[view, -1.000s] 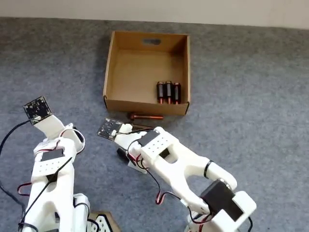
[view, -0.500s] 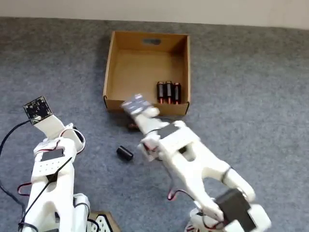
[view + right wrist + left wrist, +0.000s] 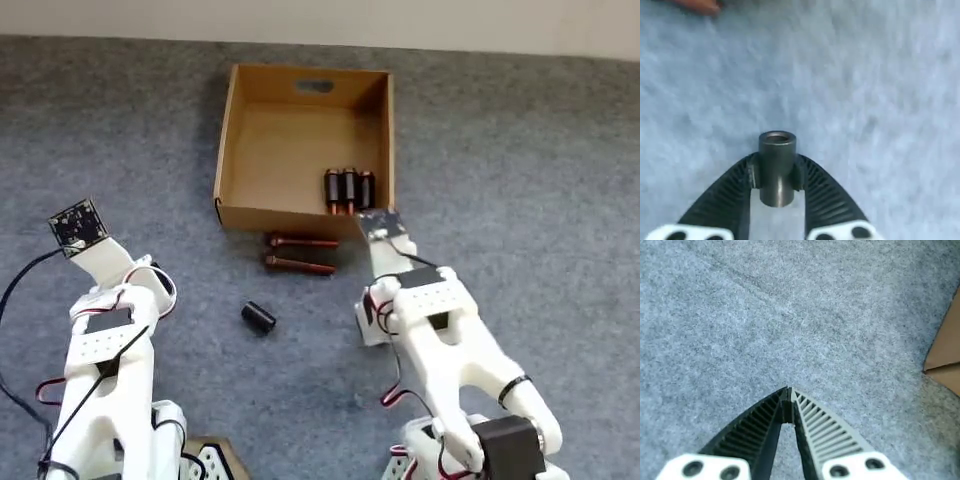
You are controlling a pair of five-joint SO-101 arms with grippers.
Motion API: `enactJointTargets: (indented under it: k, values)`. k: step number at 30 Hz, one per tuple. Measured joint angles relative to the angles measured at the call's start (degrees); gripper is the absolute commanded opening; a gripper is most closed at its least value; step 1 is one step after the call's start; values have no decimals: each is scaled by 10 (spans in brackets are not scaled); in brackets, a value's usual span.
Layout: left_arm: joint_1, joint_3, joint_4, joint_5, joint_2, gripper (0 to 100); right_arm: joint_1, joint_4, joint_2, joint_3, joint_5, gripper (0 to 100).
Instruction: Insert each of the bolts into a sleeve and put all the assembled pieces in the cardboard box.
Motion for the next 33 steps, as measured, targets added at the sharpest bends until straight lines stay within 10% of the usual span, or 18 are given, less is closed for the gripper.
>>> enactJointTargets:
  k: [33]
  values:
    - [0,0,0,0,0,10,5,40,-8,22,-2,124]
